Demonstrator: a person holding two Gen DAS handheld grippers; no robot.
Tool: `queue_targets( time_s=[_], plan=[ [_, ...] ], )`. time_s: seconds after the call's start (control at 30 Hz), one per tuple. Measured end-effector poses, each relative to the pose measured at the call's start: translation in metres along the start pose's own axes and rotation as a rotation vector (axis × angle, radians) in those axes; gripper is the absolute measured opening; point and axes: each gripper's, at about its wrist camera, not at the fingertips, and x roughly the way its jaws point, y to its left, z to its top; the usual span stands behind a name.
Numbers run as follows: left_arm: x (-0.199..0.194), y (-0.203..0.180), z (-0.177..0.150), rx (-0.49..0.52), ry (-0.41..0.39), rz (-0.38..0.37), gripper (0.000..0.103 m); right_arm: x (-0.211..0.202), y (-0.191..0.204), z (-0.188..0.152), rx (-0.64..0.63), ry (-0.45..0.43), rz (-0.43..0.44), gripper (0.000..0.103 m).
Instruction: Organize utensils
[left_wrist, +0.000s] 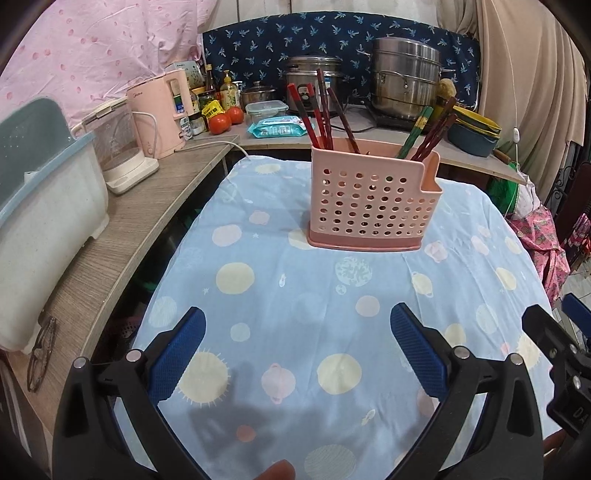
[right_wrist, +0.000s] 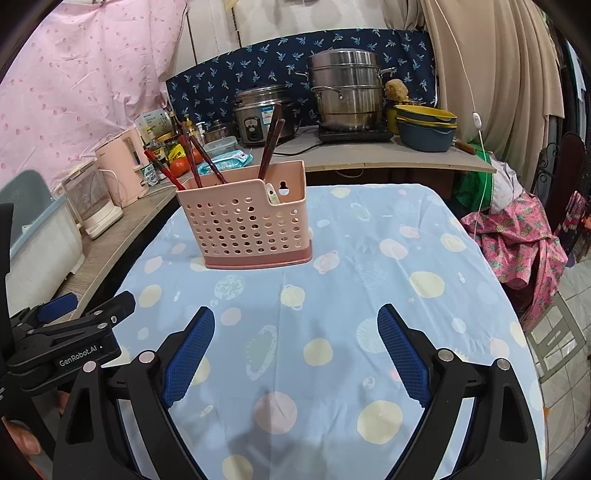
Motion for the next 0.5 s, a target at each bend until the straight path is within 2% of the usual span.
queue_targets(
  time_s=[0.03, 0.07, 0.5],
  plan=[
    [0.0000, -0.0005, -0.0009, 0.001, 0.000, 0.006, 0.096, 0.0000, -0.0012, -0.0008, -0.001, -0.001, -0.005, 0.094],
    [0.0000, -0.0006, -0.0015, 0.003, -0.001, 0.012, 0.096, 0.0003, -0.0009, -0.0012, -0.002, 0.000, -0.008, 0.096],
    [-0.0002, 0.0013, -0.0058, -0.011, -0.002, 0.043, 0.096, 0.0052, 0.0069, -0.0079, -0.023, 0.015, -0.017, 0.096]
  ],
)
